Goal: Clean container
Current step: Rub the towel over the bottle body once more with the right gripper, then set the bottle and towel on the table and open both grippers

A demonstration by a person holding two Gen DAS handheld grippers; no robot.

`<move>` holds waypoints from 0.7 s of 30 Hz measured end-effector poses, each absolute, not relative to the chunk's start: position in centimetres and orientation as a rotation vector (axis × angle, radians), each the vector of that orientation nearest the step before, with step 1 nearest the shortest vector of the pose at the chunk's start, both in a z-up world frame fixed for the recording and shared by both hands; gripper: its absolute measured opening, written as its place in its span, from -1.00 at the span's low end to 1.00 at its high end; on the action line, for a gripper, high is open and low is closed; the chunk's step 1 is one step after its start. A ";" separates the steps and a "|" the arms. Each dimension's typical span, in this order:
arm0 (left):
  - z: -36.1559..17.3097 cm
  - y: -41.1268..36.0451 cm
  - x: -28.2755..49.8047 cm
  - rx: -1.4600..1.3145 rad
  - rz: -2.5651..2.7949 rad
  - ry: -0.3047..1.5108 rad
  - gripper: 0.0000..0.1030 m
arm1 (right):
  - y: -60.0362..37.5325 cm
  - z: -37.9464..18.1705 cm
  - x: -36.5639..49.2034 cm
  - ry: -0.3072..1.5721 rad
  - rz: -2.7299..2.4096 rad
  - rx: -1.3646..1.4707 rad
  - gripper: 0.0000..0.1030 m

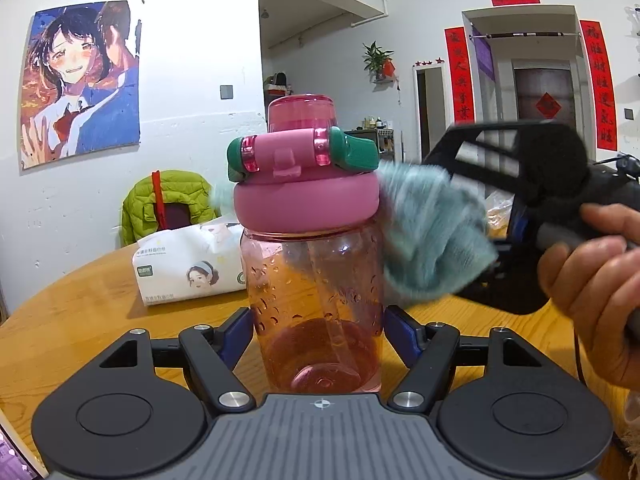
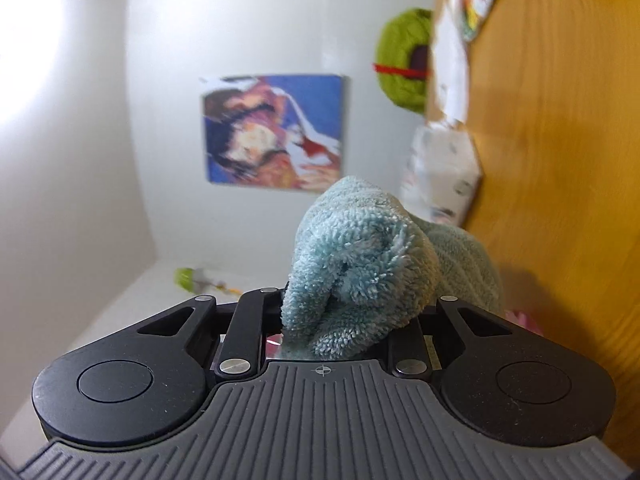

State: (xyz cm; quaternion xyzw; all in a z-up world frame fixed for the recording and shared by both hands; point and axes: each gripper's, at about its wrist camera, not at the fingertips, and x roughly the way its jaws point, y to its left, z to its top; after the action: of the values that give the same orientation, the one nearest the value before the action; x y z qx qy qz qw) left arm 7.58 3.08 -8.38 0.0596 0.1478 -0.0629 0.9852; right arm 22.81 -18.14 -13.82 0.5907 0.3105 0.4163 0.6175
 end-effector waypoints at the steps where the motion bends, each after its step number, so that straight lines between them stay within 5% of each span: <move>1: -8.4 3.1 7.6 0.119 -0.127 0.297 0.35 | -17.9 -13.7 22.8 0.748 0.919 1.307 -0.49; 7: -8.4 3.2 7.5 0.122 -0.126 0.297 0.35 | -15.8 -12.8 23.1 0.907 0.668 0.879 -0.44; 13: -8.3 3.0 7.5 0.132 -0.124 0.311 0.40 | -13.6 -9.2 21.0 0.792 0.568 0.497 -0.38; 15: -8.2 3.0 7.3 0.127 -0.130 0.316 0.67 | -13.9 -8.2 20.5 0.769 0.538 0.451 -0.19; 20: -7.8 2.6 5.6 0.145 -0.125 0.325 0.89 | -14.8 -6.5 18.9 0.723 0.452 0.392 0.78; 21: -7.6 2.5 5.1 0.153 -0.127 0.327 0.93 | -15.1 -6.3 18.5 0.714 0.427 0.380 0.81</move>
State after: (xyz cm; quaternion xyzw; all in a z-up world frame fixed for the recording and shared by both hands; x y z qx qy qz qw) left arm 5.09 2.50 -7.60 0.0759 0.1625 -0.0631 0.9818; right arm 18.49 -15.07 -6.25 0.1835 0.3446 0.2060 0.8973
